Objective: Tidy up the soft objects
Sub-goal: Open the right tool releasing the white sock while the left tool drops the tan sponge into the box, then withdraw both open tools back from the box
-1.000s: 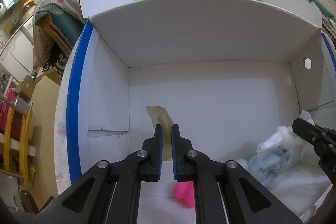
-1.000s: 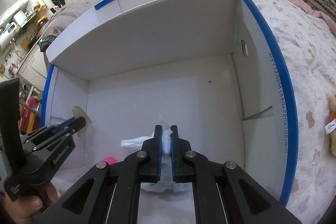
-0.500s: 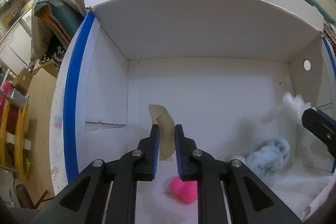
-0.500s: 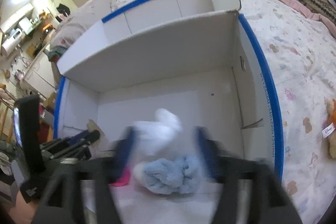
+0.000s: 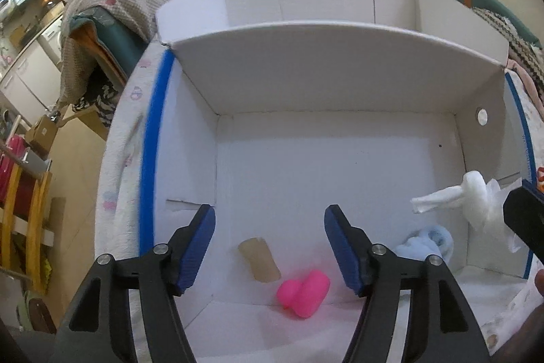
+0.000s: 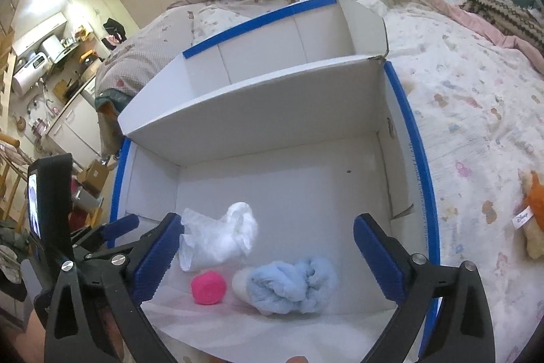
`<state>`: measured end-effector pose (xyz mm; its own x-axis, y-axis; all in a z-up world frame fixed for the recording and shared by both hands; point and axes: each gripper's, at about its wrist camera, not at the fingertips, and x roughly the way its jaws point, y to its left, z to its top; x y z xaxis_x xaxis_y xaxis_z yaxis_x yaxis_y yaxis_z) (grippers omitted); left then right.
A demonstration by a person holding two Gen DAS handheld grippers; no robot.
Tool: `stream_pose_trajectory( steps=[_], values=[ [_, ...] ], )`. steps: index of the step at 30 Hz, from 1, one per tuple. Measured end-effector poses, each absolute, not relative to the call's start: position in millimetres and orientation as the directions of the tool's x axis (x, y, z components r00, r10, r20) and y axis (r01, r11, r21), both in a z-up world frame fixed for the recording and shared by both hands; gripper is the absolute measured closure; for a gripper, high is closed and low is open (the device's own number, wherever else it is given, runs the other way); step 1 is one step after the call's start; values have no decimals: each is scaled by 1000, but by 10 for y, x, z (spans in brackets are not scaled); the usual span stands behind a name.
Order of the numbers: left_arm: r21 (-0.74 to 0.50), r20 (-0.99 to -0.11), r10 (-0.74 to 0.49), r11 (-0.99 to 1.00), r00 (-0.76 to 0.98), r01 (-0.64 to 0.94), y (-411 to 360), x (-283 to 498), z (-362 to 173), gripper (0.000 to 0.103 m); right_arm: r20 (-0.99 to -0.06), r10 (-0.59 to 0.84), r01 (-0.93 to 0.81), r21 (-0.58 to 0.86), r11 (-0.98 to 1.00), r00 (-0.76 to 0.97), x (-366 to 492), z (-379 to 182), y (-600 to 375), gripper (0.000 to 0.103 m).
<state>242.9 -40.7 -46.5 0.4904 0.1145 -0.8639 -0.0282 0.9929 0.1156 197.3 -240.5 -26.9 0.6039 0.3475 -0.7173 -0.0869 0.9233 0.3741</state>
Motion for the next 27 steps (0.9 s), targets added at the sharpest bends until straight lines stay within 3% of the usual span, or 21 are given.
stream_pose_trajectory(
  steps=[27],
  values=[
    [45, -813, 56, 998, 579, -32, -134, 1432, -9, 39, -692, 349, -101, 373, 922, 632, 1158, -141, -2458, 0]
  ],
)
